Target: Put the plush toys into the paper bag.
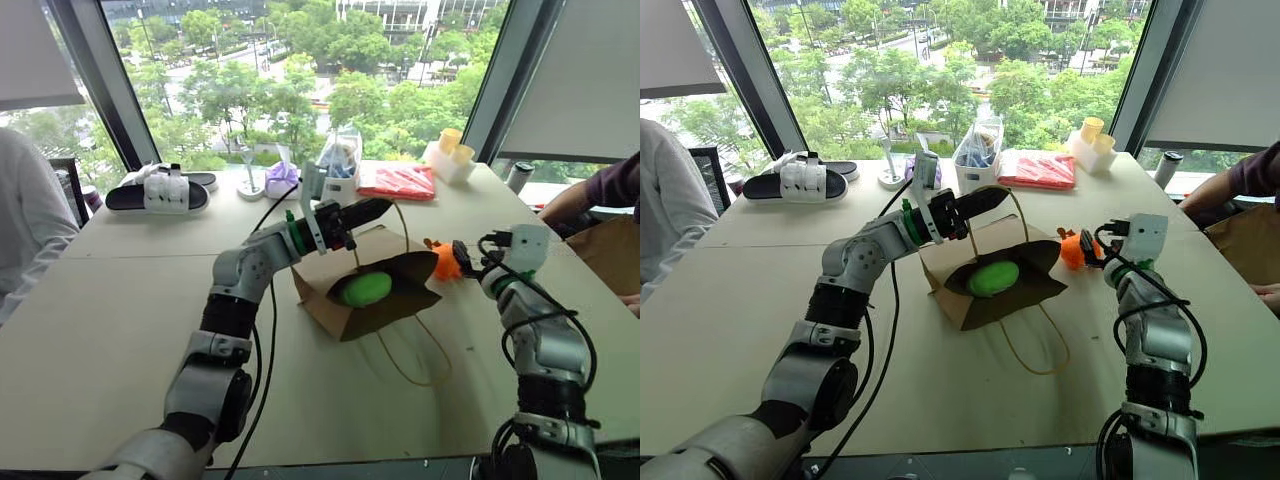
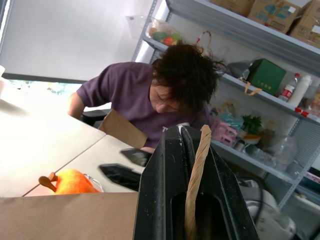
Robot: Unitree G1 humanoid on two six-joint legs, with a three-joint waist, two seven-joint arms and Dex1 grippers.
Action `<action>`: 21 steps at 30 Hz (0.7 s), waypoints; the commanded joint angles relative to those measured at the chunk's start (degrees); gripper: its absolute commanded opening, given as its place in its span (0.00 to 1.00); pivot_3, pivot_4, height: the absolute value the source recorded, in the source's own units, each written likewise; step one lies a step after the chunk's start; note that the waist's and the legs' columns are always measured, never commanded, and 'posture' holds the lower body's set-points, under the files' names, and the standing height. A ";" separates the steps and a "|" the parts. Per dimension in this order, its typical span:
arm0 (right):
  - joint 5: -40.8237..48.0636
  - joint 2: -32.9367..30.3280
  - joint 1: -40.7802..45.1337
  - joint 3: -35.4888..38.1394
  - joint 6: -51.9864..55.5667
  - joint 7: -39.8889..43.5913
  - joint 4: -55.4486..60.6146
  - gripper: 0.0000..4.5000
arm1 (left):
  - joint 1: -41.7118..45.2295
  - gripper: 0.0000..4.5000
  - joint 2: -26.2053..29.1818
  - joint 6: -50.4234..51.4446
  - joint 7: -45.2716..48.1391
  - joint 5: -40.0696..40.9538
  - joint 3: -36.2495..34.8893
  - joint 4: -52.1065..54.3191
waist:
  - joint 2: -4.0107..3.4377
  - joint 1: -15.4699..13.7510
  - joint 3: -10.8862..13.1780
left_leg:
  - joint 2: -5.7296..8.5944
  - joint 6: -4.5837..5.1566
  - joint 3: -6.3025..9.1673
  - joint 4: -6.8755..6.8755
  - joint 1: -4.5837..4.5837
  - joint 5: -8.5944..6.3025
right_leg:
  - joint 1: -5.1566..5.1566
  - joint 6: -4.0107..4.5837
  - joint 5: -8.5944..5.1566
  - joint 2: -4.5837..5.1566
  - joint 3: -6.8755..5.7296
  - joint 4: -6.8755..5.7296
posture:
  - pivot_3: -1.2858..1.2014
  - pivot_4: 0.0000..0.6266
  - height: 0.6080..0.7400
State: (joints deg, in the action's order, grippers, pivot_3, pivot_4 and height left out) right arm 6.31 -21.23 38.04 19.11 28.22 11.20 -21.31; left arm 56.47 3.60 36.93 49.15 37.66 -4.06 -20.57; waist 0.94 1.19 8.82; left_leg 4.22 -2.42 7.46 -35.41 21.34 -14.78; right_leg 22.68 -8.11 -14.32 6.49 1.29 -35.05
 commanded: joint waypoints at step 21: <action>-7.15 -6.75 11.17 -9.58 -11.66 -3.76 -25.79 0.01 | -1.01 0.00 -0.98 -0.13 -2.15 1.27 -0.67 4.82 | 0.02 0.01 -0.01 | 0.03 -0.46 0.10 0.08 0.01 0.26 | -0.04 -0.01 0.01 0.02 -0.02 0.02 | 0.52 0.24 1.00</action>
State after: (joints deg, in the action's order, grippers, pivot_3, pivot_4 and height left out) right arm -1.41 -25.91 50.29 8.09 16.34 7.37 -52.62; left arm 54.67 2.79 37.33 47.12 38.04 -4.05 -17.17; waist 0.96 1.20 8.81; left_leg 4.26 -2.87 7.58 -35.33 21.38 -14.52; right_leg 22.65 -8.12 -14.32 6.51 1.28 -35.01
